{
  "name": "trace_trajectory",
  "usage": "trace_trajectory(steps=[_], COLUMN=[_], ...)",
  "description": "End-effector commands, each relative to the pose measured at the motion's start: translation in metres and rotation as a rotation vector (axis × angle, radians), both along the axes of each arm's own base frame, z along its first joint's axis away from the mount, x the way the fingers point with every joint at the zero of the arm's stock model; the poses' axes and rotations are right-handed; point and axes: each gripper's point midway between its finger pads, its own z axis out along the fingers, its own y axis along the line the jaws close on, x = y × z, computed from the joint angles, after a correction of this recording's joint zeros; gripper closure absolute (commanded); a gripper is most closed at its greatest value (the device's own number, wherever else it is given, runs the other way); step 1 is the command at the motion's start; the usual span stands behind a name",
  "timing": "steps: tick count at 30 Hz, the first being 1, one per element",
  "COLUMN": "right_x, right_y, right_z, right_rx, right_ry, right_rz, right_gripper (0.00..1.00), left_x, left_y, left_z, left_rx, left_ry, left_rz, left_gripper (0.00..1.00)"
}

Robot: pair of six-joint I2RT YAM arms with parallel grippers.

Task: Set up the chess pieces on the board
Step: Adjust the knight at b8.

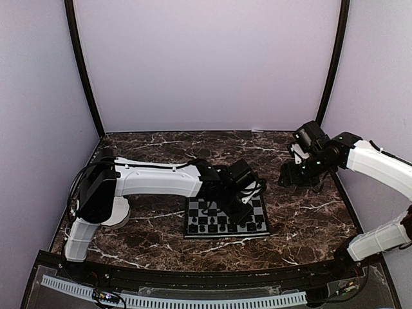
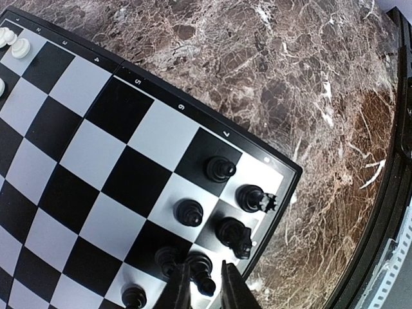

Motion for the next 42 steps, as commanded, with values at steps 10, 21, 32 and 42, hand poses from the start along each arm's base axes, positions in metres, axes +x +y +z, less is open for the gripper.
trace_trajectory(steps=[10,21,32,42], right_x=[0.003,0.002,0.000,0.001], right_y=[0.000,0.001,0.002,0.003], right_z=[0.000,-0.002,-0.004,-0.005], right_rx=[0.021,0.031,0.038,0.045], right_ry=[-0.015,-0.010,-0.005,-0.005], right_rz=[-0.014,-0.018,-0.020,-0.021], right_gripper=[0.32,0.32,0.32,0.32], left_x=[-0.004,-0.007,-0.009,-0.012], left_y=[0.003,0.006,0.007,0.013], left_z=[0.005,0.002,0.002,0.009], left_rx=[0.006,0.021,0.027,0.044], left_ry=[0.022,0.032,0.038,0.037], left_rz=[-0.027,-0.028,-0.030,-0.030], left_gripper=[0.83,0.83,0.91,0.93])
